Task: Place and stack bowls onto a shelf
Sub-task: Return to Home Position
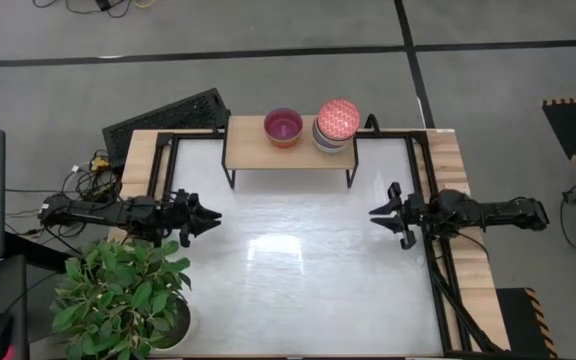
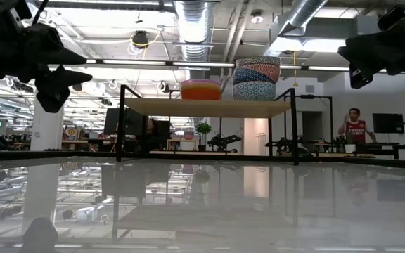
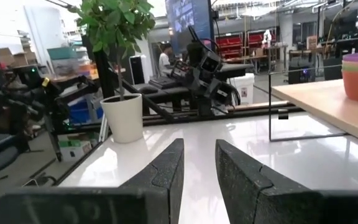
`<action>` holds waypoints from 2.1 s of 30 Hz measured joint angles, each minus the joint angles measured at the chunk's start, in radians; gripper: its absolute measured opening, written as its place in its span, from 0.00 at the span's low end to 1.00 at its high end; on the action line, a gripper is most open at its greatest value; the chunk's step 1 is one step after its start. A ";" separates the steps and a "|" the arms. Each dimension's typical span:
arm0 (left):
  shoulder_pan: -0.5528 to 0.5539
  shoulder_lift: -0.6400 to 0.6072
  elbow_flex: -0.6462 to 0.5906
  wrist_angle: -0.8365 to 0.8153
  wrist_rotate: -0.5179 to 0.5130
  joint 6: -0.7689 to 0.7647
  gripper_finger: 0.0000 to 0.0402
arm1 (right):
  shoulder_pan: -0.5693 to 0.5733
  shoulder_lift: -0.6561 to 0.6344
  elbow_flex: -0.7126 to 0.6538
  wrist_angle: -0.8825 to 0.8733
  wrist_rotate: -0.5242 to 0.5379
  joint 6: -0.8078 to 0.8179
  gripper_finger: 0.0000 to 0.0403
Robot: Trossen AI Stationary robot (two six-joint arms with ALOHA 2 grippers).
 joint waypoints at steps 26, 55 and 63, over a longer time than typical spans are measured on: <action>0.000 0.000 0.000 -0.001 0.000 0.010 0.34 | 0.000 0.000 0.000 -0.129 0.002 0.002 0.29; 0.000 0.000 0.000 -0.001 0.000 0.010 0.34 | 0.000 0.000 0.000 -0.134 0.002 0.001 0.29; 0.000 0.000 0.000 -0.001 0.000 0.010 0.34 | 0.000 0.000 0.000 -0.134 0.001 0.001 0.29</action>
